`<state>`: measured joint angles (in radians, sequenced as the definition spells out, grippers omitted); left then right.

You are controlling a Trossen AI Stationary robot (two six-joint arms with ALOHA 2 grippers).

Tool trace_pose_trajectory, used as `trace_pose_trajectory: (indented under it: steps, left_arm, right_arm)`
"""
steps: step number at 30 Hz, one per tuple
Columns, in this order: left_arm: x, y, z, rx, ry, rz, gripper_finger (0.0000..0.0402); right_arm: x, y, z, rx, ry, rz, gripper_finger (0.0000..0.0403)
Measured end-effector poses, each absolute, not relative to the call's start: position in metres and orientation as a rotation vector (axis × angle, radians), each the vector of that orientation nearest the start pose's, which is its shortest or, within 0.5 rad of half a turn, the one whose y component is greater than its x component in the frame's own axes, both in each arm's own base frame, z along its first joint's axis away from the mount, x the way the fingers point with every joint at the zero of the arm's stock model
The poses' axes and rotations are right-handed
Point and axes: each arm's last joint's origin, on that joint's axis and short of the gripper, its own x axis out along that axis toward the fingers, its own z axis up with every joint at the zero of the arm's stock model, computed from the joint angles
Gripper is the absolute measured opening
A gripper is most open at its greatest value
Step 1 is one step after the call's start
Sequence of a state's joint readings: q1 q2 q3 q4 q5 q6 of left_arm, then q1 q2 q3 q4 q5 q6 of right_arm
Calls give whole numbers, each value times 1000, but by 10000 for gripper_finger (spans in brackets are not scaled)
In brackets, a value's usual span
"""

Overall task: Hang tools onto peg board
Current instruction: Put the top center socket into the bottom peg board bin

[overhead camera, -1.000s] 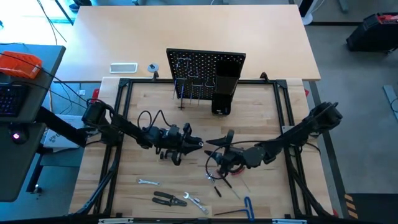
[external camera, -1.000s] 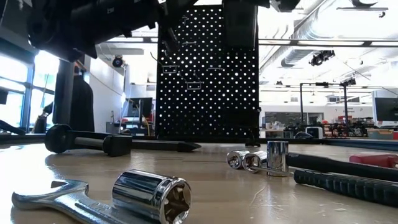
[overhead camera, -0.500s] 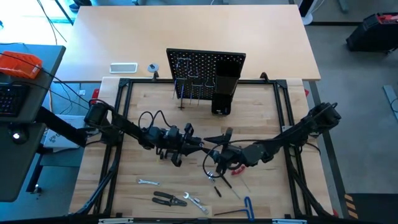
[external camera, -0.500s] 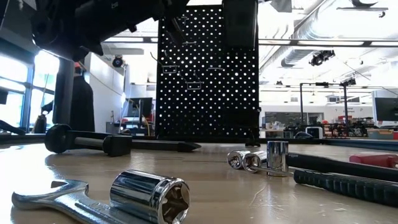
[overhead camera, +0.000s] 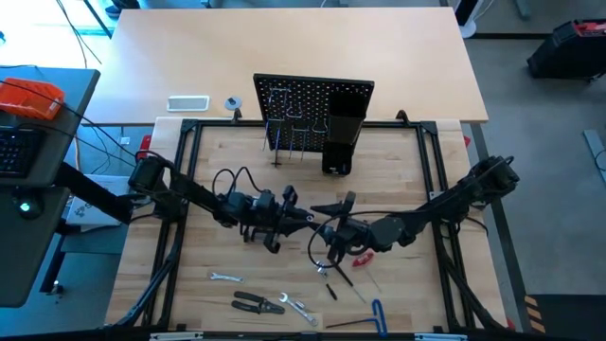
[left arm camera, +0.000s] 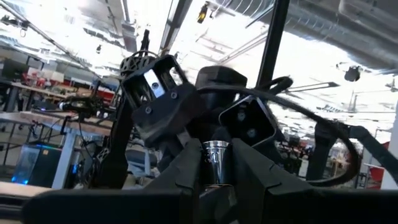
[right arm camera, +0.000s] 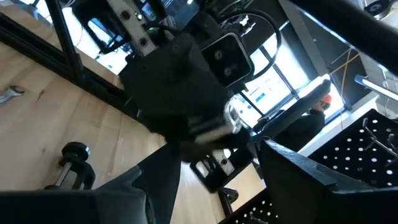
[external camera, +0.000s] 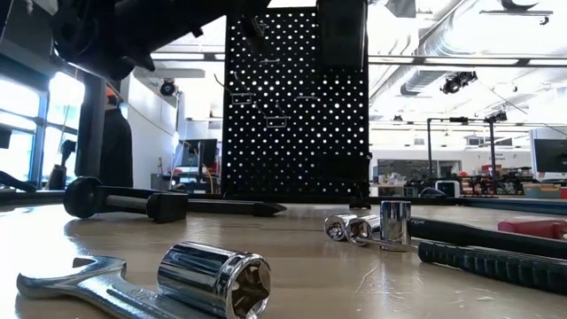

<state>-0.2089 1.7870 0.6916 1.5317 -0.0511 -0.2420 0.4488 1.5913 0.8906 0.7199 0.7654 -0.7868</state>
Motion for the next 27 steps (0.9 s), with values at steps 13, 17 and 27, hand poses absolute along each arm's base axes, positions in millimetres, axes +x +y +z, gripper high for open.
trace_pose_trajectory:
  steps: [13,17,27]
  left_arm:
    - [327,-67,214,-297,-402,-186,51]
    - [327,-67,214,-309,-403,-169,51]
    - [327,-66,214,-324,-404,-155,51]
  right_arm:
    - [315,129,258,-763,105,-319,204]
    - [315,129,259,-763,97,-322,185]
    - [315,129,260,-820,97,-314,163]
